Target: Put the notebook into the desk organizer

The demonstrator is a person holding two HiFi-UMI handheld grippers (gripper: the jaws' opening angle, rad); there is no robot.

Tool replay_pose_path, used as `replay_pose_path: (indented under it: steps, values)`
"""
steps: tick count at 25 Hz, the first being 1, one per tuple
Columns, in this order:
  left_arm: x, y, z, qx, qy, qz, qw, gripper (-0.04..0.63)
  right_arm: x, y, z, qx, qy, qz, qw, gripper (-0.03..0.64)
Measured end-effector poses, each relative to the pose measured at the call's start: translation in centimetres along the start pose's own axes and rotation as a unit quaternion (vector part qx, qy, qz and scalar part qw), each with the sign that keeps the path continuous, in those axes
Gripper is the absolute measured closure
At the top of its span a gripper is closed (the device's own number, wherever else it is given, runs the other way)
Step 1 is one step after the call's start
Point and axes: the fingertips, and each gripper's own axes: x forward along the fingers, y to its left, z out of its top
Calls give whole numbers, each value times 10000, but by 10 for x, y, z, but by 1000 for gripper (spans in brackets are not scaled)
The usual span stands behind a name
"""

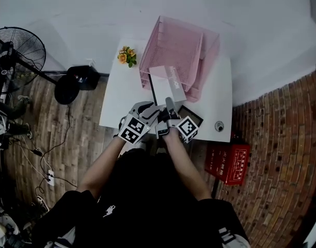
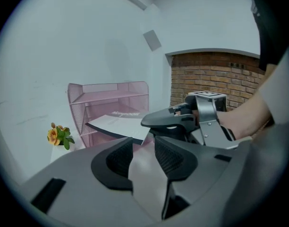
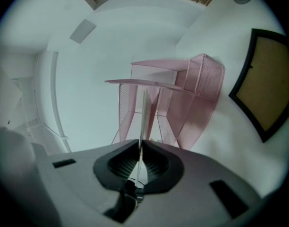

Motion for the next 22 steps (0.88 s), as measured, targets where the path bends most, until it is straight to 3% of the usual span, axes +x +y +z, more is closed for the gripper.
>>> replay_pose_path:
  steps: [8, 12, 16, 22]
  values:
    - [7, 10, -14, 152, 116, -6, 9998, 446, 5, -1, -5, -14, -153, -56, 9999, 604]
    - [11, 19, -17, 188, 164, 75, 9997, 505, 7, -3, -8, 3, -202, -103, 9997, 604]
    - [12, 27, -16, 207, 163, 58, 9996, 518, 11, -3, -8, -18, -184, -79, 9998, 600]
    - [19, 39, -12, 192, 99, 31, 9998, 529, 14, -2, -8, -395, 48, -189, 9990, 541]
